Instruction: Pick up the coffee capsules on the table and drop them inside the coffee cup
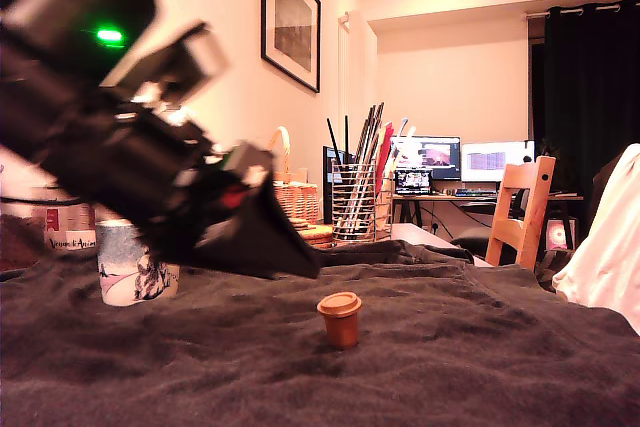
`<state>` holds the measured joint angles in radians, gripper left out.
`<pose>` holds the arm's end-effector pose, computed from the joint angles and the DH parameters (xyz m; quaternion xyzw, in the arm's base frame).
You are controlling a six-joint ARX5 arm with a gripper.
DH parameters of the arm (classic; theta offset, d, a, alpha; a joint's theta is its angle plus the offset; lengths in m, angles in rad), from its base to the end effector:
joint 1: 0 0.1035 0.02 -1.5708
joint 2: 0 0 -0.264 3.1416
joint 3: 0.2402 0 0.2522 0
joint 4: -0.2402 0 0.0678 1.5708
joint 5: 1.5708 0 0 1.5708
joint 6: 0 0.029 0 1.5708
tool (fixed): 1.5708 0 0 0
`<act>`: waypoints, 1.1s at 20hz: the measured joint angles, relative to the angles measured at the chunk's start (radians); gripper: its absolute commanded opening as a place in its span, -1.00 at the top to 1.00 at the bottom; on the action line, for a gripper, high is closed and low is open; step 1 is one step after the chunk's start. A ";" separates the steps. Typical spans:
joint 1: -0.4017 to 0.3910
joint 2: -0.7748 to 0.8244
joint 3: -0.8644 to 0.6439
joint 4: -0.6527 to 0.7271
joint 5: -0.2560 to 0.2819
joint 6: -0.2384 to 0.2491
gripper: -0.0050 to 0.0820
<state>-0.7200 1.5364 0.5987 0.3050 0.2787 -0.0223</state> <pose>0.2063 -0.1915 0.1488 0.0588 0.3086 -0.4517 0.8350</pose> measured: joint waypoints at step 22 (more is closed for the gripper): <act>-0.043 0.177 0.189 -0.111 -0.004 0.001 -0.26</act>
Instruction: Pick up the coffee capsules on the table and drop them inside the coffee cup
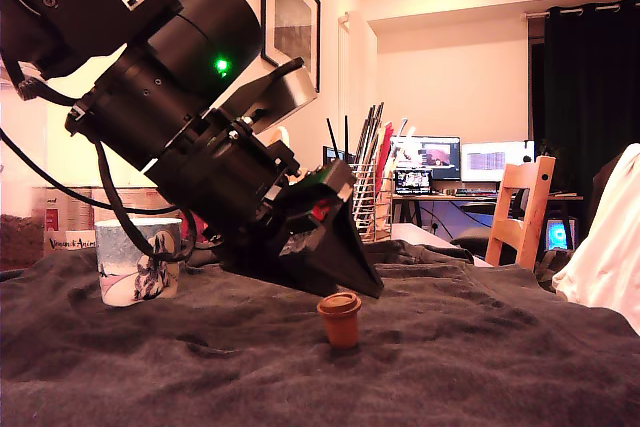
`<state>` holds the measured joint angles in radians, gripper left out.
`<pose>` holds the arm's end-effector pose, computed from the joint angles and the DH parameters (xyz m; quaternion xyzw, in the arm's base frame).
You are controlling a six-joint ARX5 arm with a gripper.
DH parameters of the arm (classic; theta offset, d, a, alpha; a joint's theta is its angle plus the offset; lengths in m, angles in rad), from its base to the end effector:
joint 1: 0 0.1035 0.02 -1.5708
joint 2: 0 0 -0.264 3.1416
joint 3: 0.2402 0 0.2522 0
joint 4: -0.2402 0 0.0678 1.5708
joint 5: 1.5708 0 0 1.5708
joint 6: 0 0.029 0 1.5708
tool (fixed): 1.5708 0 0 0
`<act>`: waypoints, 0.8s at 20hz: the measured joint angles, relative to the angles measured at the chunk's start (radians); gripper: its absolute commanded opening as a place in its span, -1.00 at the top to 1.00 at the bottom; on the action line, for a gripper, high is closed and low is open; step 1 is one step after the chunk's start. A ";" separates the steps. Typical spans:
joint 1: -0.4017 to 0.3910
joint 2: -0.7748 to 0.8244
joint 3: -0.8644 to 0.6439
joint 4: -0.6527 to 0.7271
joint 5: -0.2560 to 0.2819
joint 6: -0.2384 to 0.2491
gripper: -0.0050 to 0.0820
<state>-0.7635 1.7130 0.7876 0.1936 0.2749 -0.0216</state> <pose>0.2285 -0.2296 0.1413 0.0778 0.3521 -0.4596 0.8116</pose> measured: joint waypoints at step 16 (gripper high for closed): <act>-0.002 0.070 0.000 0.055 -0.031 0.025 0.02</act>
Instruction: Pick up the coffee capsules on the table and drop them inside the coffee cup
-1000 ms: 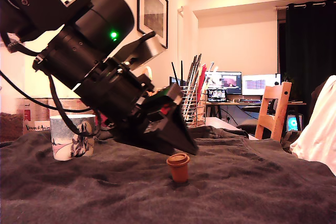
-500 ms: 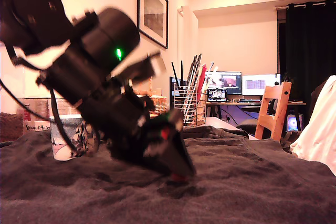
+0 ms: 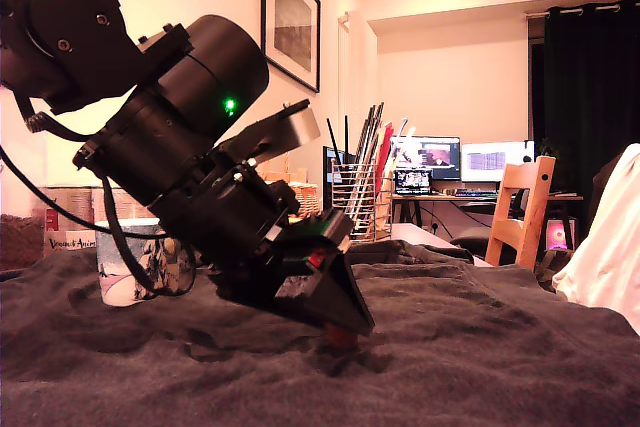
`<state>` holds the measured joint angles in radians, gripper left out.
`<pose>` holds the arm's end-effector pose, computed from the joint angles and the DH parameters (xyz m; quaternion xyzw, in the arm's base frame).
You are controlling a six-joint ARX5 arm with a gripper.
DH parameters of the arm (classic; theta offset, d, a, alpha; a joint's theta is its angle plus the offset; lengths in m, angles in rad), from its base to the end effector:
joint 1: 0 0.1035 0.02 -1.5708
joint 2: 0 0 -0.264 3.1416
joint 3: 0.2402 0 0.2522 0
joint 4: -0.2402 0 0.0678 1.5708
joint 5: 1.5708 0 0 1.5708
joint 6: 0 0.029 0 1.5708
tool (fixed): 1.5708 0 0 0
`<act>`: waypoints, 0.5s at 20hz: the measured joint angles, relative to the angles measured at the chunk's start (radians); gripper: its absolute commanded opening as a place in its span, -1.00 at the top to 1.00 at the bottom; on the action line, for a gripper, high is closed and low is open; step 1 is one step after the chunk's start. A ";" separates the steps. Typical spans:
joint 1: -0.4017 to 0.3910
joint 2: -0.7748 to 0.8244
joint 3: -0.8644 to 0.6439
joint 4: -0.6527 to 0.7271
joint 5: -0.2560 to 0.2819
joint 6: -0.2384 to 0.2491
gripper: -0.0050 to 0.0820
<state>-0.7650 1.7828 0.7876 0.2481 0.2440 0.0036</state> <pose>0.2329 -0.2333 0.1236 0.0955 0.3518 -0.4507 0.8149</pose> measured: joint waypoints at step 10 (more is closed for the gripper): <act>0.000 0.000 0.000 0.026 0.000 0.000 0.31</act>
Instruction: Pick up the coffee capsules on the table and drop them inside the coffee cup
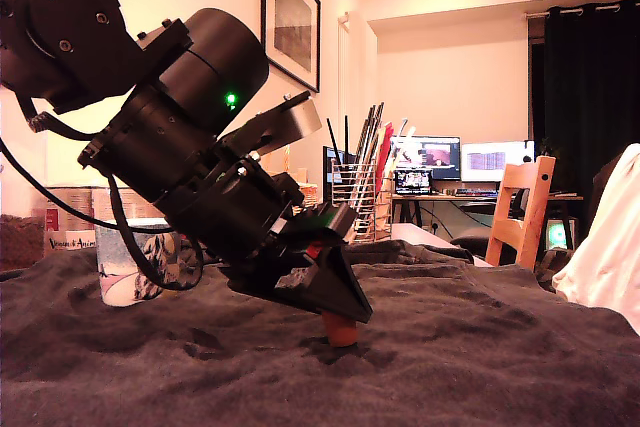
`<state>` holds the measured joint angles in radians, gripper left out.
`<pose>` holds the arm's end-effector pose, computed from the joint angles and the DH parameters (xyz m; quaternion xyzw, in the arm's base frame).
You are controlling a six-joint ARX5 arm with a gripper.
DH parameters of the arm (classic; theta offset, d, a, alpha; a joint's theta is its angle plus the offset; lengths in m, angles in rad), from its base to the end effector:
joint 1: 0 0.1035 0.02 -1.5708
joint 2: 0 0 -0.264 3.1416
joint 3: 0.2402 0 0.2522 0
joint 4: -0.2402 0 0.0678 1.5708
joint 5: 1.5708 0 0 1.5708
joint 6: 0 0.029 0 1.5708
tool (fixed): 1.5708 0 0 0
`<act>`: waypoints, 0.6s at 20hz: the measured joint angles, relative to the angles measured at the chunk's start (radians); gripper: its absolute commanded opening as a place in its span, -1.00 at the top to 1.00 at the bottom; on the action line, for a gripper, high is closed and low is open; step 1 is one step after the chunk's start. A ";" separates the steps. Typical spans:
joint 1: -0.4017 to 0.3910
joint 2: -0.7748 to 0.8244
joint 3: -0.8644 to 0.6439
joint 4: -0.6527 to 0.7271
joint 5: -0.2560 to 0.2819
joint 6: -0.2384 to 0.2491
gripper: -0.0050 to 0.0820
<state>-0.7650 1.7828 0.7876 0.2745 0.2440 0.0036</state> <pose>0.2341 -0.2345 0.1254 0.0923 0.3399 -0.4529 0.8190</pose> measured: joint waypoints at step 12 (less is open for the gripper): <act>0.000 -0.025 0.000 -0.007 0.007 0.000 0.48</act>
<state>-0.7650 1.7580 0.7876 0.2672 0.2512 0.0036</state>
